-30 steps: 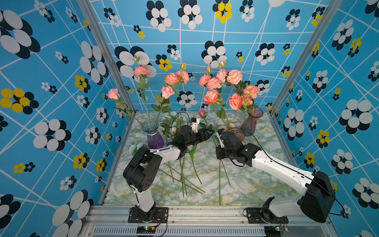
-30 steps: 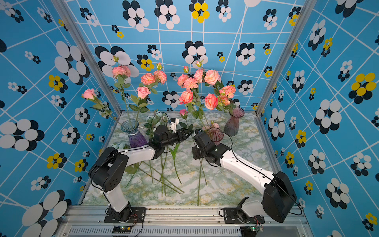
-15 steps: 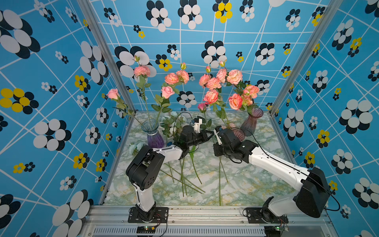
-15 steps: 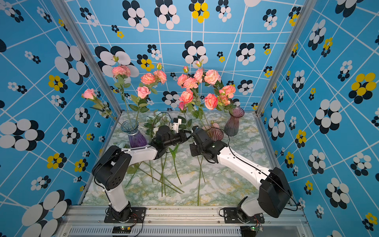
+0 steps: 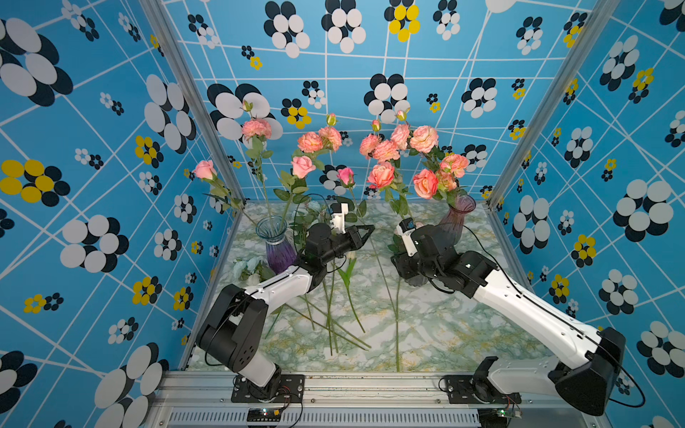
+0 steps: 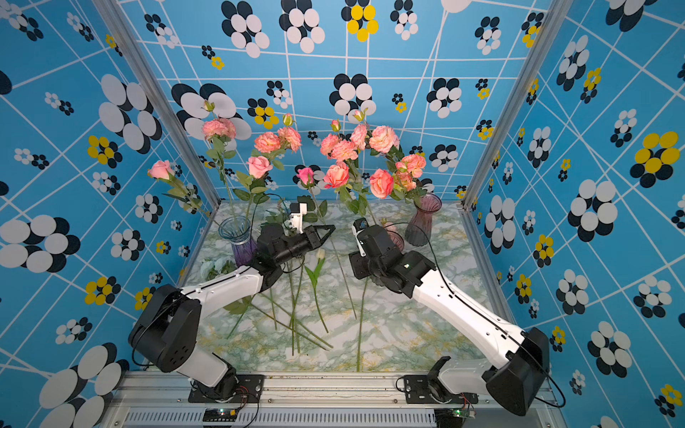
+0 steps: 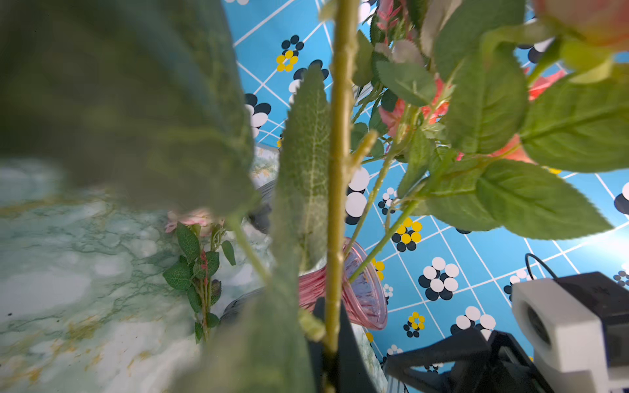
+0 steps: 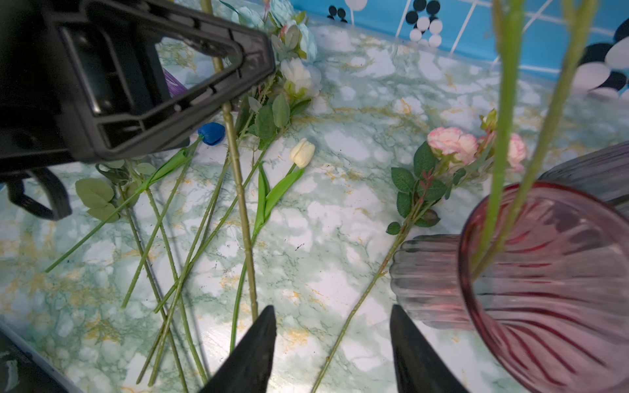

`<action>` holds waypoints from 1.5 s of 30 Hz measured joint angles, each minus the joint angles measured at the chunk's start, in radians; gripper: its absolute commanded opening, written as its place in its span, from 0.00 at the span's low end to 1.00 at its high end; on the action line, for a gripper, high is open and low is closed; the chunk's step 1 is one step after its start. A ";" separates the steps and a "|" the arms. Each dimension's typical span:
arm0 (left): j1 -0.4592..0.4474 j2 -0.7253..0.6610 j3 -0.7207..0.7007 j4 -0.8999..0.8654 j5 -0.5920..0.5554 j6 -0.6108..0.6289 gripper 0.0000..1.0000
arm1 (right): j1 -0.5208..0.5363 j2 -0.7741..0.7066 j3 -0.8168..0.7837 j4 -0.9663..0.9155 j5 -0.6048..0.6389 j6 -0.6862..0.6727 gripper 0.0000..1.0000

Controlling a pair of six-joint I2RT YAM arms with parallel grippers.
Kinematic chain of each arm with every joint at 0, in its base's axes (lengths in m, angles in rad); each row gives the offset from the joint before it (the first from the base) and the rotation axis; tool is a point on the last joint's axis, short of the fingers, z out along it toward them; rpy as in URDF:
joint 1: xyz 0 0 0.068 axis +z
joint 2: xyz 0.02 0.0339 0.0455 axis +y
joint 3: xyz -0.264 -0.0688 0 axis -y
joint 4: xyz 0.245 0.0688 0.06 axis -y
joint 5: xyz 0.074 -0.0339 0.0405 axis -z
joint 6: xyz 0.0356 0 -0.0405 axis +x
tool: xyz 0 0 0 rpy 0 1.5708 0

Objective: Place the pink flowers into the vase
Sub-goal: Pick up the flower at the center of the board.

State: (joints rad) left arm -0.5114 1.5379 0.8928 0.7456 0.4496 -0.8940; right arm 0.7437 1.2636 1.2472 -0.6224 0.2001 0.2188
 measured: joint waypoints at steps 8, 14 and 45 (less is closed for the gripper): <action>-0.099 -0.121 -0.073 -0.010 -0.123 0.105 0.00 | -0.055 -0.084 0.006 -0.037 0.072 -0.027 0.99; -0.163 -0.201 -0.073 -0.029 -0.212 0.212 0.00 | -0.115 -0.092 0.006 -0.052 0.106 -0.011 0.99; -0.277 0.026 0.367 0.220 -0.431 0.669 0.00 | -0.219 -0.103 -0.015 -0.070 0.127 0.086 0.99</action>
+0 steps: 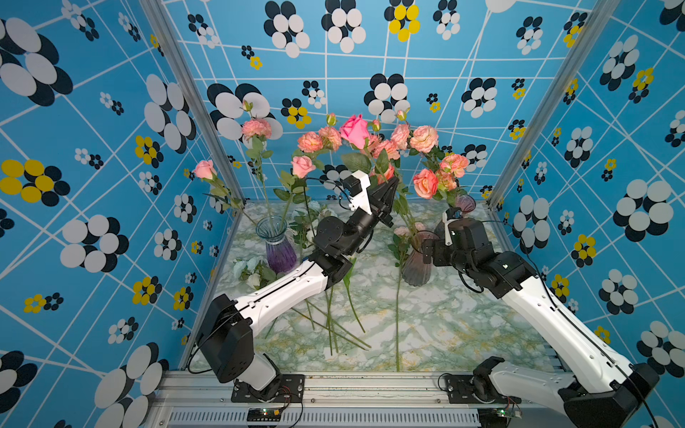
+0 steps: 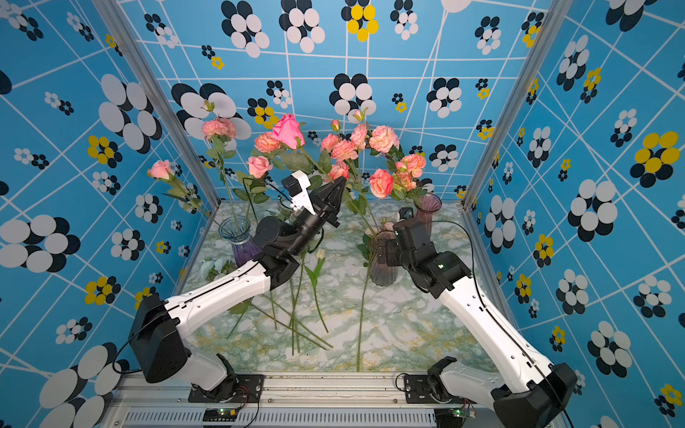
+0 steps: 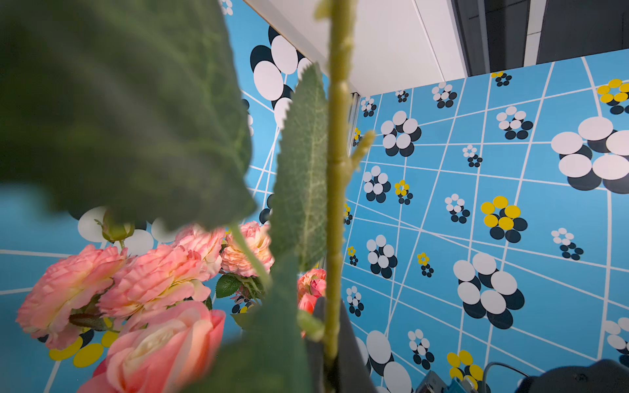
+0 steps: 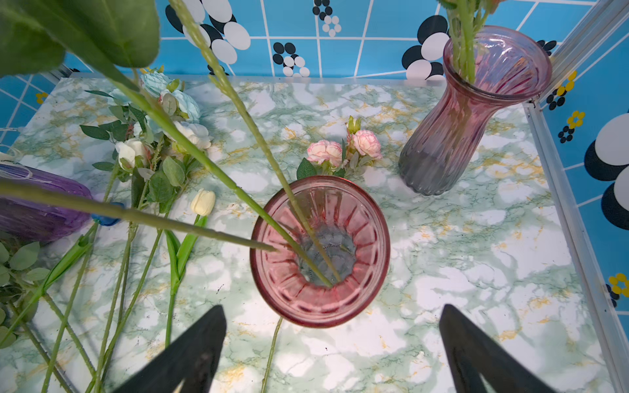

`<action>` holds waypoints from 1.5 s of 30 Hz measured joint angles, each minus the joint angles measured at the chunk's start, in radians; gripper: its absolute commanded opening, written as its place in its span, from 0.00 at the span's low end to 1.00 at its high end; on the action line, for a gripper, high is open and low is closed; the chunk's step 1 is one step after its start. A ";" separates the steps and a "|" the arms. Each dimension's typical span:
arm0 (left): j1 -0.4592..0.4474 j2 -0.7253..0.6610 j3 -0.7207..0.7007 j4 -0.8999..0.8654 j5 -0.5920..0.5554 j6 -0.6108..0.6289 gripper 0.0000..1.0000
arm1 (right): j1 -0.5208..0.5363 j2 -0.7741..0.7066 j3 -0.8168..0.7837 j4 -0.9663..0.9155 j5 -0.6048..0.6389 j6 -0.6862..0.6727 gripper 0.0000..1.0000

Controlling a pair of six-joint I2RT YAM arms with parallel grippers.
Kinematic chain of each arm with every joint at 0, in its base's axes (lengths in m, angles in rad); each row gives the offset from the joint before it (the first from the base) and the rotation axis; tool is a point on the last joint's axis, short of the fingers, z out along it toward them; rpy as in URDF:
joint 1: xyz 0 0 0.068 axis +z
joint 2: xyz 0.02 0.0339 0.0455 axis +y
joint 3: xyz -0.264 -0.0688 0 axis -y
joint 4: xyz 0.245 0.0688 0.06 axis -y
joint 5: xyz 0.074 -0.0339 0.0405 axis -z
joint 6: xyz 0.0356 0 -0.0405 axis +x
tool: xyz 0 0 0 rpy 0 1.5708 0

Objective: Place the pink flowers into the vase
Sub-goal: Pick up the flower at the center of the board, then place the flower in the vase.

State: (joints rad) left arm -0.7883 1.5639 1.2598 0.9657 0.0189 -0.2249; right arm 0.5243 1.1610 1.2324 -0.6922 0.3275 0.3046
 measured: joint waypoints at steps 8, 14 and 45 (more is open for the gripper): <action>-0.019 0.120 -0.009 0.067 -0.032 0.006 0.12 | -0.012 -0.001 -0.015 0.000 -0.001 0.004 0.99; -0.035 0.156 -0.057 0.087 -0.062 -0.009 0.24 | -0.017 -0.002 -0.026 0.001 -0.008 0.010 0.99; -0.084 -0.018 -0.175 -0.404 -0.060 0.051 1.00 | -0.023 0.004 -0.031 -0.039 -0.105 0.026 0.99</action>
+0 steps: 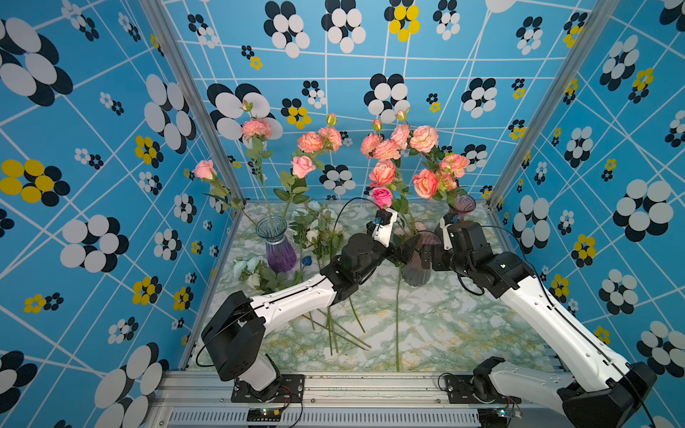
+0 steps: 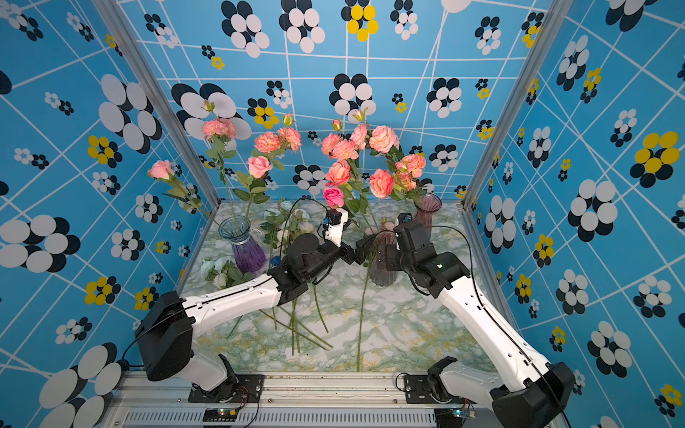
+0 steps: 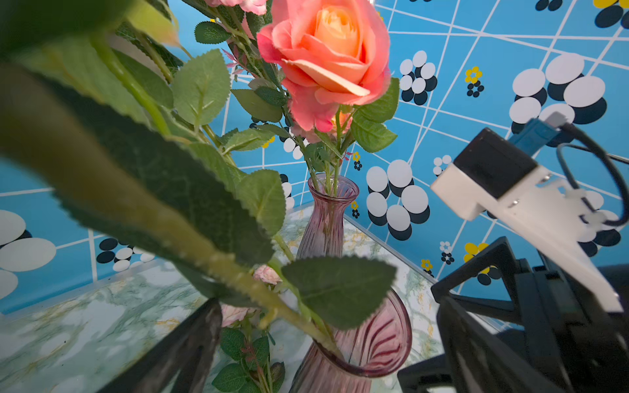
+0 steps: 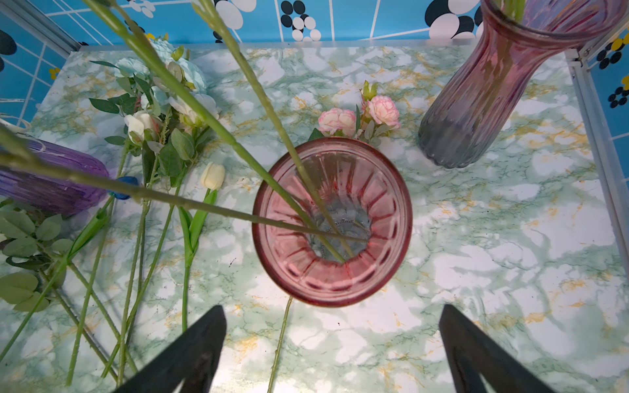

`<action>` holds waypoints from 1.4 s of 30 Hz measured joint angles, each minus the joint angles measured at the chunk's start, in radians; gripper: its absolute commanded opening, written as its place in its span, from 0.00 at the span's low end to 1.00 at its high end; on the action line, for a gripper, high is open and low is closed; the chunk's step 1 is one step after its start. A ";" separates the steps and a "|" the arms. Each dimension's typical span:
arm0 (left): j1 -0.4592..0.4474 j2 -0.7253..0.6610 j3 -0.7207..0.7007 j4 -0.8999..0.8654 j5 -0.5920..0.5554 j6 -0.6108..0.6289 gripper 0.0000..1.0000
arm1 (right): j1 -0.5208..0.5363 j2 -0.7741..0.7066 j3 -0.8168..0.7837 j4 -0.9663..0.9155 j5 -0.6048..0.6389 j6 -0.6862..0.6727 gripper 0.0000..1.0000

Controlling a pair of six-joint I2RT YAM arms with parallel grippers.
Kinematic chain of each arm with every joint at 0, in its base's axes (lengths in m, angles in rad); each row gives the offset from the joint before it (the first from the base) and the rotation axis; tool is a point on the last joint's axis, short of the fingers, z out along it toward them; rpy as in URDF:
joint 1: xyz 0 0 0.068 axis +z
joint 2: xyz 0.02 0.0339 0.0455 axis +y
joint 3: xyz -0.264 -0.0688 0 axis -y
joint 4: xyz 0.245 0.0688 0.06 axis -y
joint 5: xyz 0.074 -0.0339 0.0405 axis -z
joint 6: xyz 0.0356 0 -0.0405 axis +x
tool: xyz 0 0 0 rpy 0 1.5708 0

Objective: Place the pink flowers into the vase
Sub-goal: Place the flower in the vase, then pick up the flower at the center of the board.

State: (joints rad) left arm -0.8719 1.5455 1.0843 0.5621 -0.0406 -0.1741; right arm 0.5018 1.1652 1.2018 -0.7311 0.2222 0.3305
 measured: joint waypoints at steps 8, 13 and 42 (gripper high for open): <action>0.024 -0.018 -0.018 -0.119 0.069 0.011 1.00 | -0.001 0.004 0.000 -0.024 -0.023 0.011 0.99; 0.068 -0.056 -0.066 -0.158 0.099 0.006 1.00 | -0.001 0.008 -0.001 -0.043 -0.049 0.022 0.99; 0.321 -0.252 -0.320 -0.103 0.171 -0.201 1.00 | 0.247 0.216 -0.379 0.193 -0.064 0.389 0.72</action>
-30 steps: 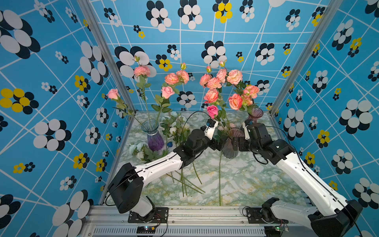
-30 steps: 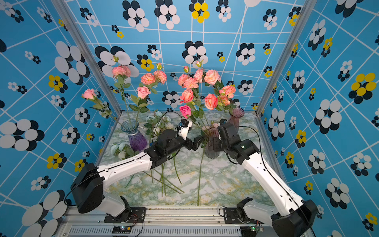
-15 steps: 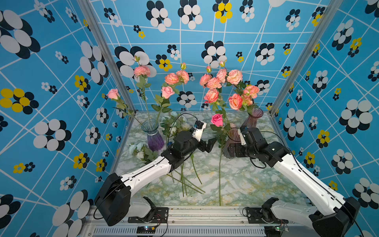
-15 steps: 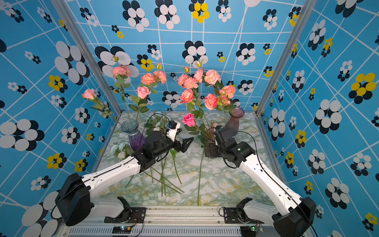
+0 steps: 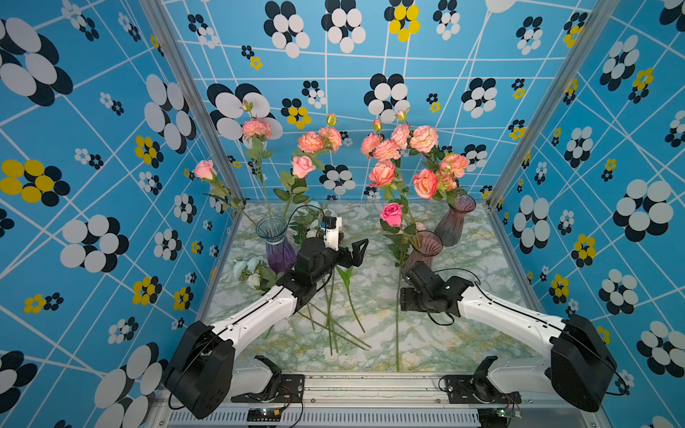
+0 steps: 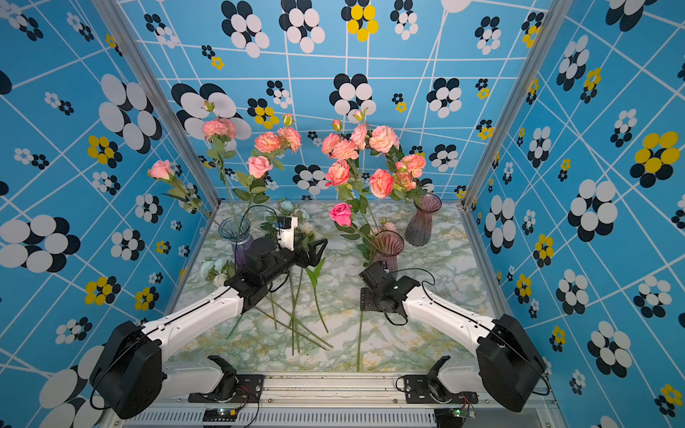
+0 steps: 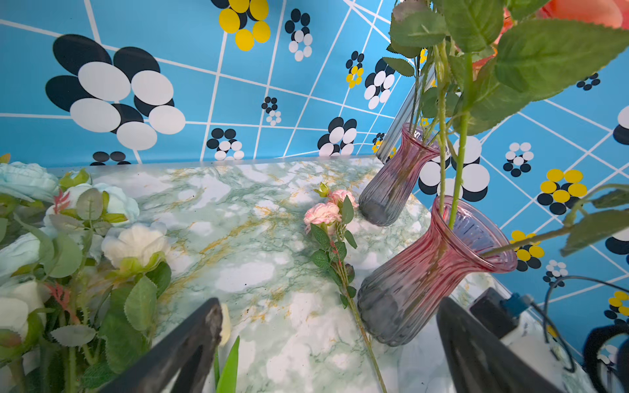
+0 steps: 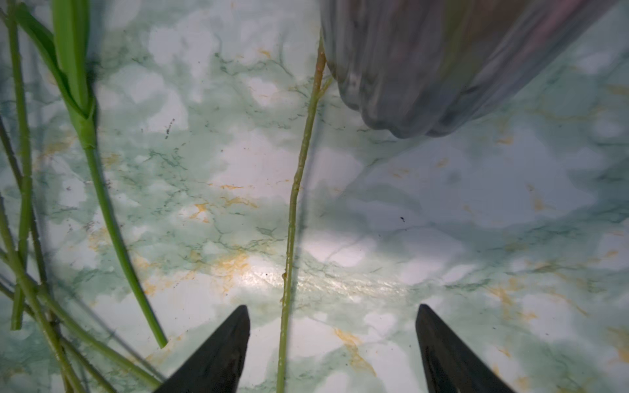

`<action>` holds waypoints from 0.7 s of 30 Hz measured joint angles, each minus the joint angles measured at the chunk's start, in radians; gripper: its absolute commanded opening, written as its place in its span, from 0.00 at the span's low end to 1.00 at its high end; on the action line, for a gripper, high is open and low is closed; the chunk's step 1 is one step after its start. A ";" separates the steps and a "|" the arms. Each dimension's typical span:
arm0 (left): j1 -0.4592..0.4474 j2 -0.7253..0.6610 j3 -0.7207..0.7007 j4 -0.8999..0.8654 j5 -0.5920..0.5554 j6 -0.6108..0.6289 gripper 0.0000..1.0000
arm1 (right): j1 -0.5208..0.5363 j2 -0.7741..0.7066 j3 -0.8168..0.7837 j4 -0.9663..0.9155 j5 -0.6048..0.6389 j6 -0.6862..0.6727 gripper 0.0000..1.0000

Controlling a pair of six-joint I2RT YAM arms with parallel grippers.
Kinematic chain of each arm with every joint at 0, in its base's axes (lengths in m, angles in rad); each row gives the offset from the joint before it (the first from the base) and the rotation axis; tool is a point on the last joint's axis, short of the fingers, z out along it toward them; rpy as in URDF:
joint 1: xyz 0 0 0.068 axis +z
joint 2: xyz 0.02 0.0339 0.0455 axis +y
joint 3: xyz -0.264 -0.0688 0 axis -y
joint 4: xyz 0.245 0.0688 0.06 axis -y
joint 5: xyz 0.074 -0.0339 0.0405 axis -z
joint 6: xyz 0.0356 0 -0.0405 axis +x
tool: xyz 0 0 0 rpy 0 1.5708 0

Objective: Place the pink flowers into the vase
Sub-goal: Pick up the flower at the center of the board.

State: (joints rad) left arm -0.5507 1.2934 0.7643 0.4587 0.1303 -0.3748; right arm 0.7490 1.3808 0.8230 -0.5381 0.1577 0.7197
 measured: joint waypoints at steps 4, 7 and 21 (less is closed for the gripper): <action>0.006 0.000 0.000 -0.004 -0.003 -0.015 1.00 | 0.039 0.104 0.000 0.094 0.009 0.039 0.62; 0.016 0.000 0.000 -0.011 -0.004 -0.026 1.00 | 0.055 0.161 0.000 0.143 0.014 0.061 0.50; 0.036 0.001 0.000 -0.034 0.016 -0.080 0.99 | 0.069 0.311 0.079 0.206 0.127 0.076 0.08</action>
State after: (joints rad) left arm -0.5148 1.2942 0.7647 0.4252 0.1459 -0.4553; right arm 0.8177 1.6913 0.9024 -0.3317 0.2844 0.7959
